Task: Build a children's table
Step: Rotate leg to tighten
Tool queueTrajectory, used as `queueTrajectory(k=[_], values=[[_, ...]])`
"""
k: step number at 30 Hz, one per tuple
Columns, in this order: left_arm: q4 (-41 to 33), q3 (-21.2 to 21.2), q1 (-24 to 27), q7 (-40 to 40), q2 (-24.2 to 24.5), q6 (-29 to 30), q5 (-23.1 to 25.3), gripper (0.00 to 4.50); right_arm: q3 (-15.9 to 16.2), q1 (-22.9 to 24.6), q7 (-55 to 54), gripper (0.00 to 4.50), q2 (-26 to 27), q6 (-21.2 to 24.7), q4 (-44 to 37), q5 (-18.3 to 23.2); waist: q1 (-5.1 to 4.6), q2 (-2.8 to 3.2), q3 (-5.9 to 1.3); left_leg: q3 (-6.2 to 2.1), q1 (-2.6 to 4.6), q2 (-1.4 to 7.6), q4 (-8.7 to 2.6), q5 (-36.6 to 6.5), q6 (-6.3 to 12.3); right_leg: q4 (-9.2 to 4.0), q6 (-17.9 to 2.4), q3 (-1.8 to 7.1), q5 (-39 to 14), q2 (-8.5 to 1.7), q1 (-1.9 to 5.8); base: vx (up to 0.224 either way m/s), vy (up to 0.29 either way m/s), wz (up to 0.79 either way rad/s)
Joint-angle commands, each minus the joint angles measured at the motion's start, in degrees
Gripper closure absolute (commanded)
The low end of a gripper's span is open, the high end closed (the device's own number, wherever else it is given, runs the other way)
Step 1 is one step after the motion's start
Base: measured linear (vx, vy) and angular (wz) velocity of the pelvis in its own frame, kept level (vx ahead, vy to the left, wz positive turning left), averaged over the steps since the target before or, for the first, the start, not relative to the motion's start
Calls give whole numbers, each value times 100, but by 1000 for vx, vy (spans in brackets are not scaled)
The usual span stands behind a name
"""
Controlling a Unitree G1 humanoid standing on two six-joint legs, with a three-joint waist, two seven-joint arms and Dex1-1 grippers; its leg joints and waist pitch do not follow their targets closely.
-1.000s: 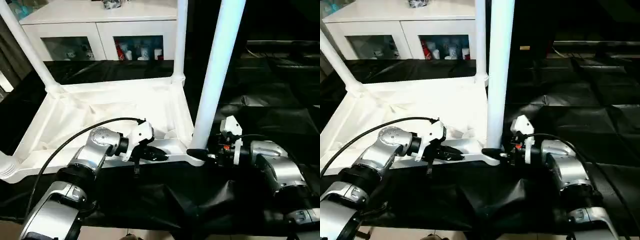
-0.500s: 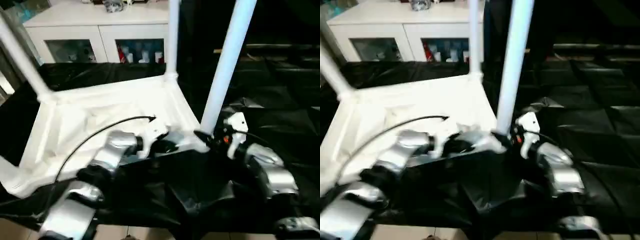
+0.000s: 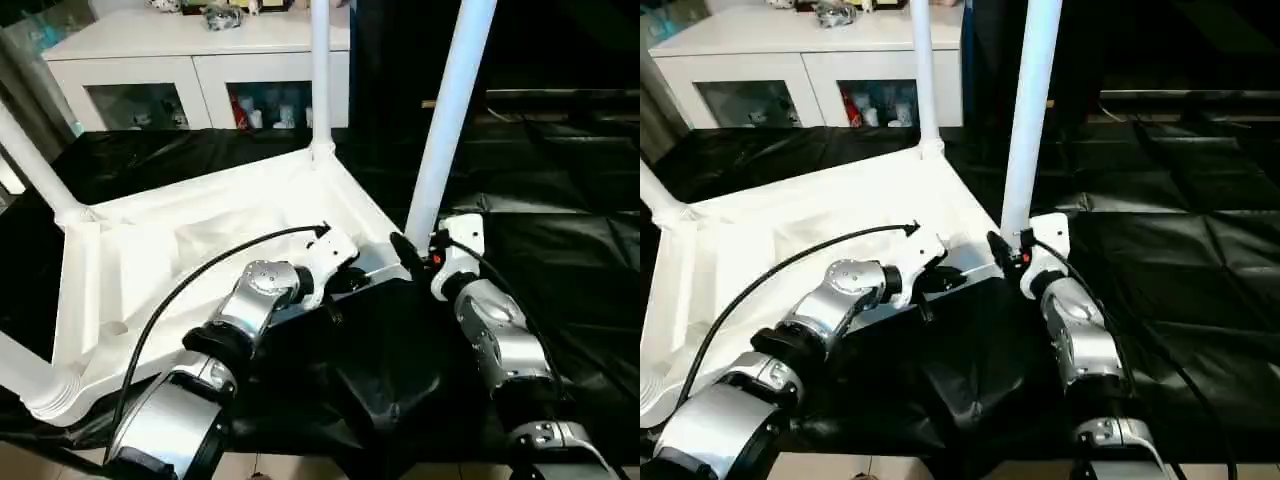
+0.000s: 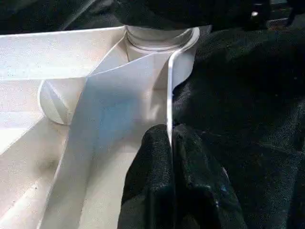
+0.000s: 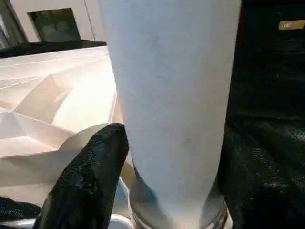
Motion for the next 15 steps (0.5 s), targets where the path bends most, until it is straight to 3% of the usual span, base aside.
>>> queueTrajectory(k=[1, 5, 8, 10, 13, 14, 15], values=[[-238, 126, -113, 8, -152, -350, -199, 450, 258, 215, 531, 159, -55, 175, -249, 116, 3, -118, -343, -96, 103, 130, -416, -1421, 309, -464, -1009, 186, -1393, -294, 239, 0, 0, 0], [-587, 204, 100, -140, -60, -393, -333, 450, 97, 525, 1140, 159, -683, 279, -915, 370, 45, -151, -359, -91, 55, 138, -375, -1080, 521, -420, -1059, 175, -1083, -303, 267, 0, 0, 0], [-1629, 221, 574, -499, 189, -37, -579, 395, 37, 973, 2068, 148, -1422, 647, -1828, 776, 86, -171, -379, -93, 11, 147, -330, -800, 732, -357, -1127, 172, -749, -297, 303, 0, 0, 0], [-2182, 209, 826, -641, 312, 229, -686, 384, 87, 1131, 2378, 148, -1628, 779, -2116, 892, 126, -153, -391, -79, 13, 183, -306, -654, 866, -312, -1269, 162, -460, -278, 259, 0, 0, 0], [-2845, 210, 1136, -754, 482, 561, -798, 356, 135, 1285, 2684, 148, -1784, 1008, -2439, 1107, 107, -167, -360, -67, 6, 175, -317, -770, 848, -338, -1276, 154, -643, -270, 237, 0, 0, 0], [-3701, 199, 1545, -922, 782, 1114, -916, 348, 241, 1425, 2940, 148, -1878, 1271, -2773, 1359, 107, -185, -352, -70, 10, 179, -329, -840, 805, -352, -1257, 157, -821, -278, 243, 0, 0, 0], [-3701, 199, 1545, -922, 782, 1114, -916, 339, 241, 1425, 2940, 148, -1878, 1271, -2773, 1359, 109, -185, -344, -96, 0, 213, -356, -842, 777, -325, -1243, 167, -859, -304, 276, 0, 0, 0]])
